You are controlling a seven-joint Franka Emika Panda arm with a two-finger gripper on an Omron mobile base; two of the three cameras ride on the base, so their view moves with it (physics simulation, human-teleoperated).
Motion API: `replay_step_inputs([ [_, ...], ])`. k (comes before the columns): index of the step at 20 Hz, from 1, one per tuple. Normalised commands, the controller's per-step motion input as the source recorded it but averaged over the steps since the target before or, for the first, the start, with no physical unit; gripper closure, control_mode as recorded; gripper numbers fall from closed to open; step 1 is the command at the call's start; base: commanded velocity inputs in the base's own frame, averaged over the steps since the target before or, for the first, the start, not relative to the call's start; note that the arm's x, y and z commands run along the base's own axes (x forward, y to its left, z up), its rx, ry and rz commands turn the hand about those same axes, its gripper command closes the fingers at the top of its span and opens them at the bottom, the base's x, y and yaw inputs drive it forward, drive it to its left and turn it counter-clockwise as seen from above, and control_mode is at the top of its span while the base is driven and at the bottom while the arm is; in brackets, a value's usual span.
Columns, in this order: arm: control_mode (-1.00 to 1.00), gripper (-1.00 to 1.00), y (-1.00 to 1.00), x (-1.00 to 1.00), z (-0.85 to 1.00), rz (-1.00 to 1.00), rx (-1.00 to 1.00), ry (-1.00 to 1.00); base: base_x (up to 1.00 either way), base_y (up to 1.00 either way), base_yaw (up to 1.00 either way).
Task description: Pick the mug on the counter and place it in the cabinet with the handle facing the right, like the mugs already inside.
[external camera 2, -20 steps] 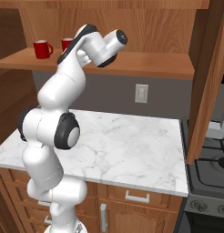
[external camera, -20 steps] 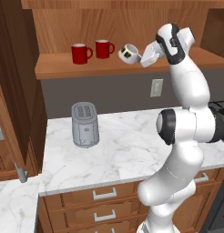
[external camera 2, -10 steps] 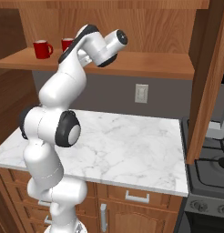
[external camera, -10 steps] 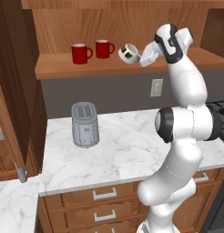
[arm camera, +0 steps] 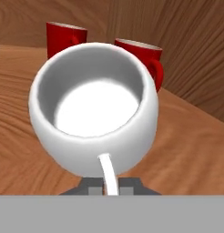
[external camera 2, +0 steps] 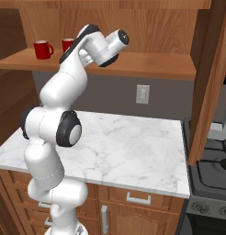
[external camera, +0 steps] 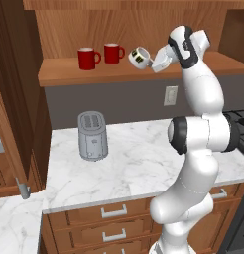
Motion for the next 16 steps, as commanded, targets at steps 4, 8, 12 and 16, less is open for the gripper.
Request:
replay_step_inputs([
  [4, -1.0, -1.0, 0.0, 0.0, 0.0, 0.0, 0.0, 0.0, 0.0, 0.0, 0.0],
  [8, -1.0, -1.0, 0.0, 0.0, 0.01, 0.0, -0.02, 0.0, 0.0, 0.0, 0.0],
  [12, -1.0, -1.0, 0.0, 0.0, 0.03, 0.0, -0.02, 0.0, 0.0, 0.0, 0.0],
  [16, -1.0, -1.0, 0.0, 0.0, 0.1, 0.0, -0.02, 0.0, 0.0, 0.0, 0.0],
])
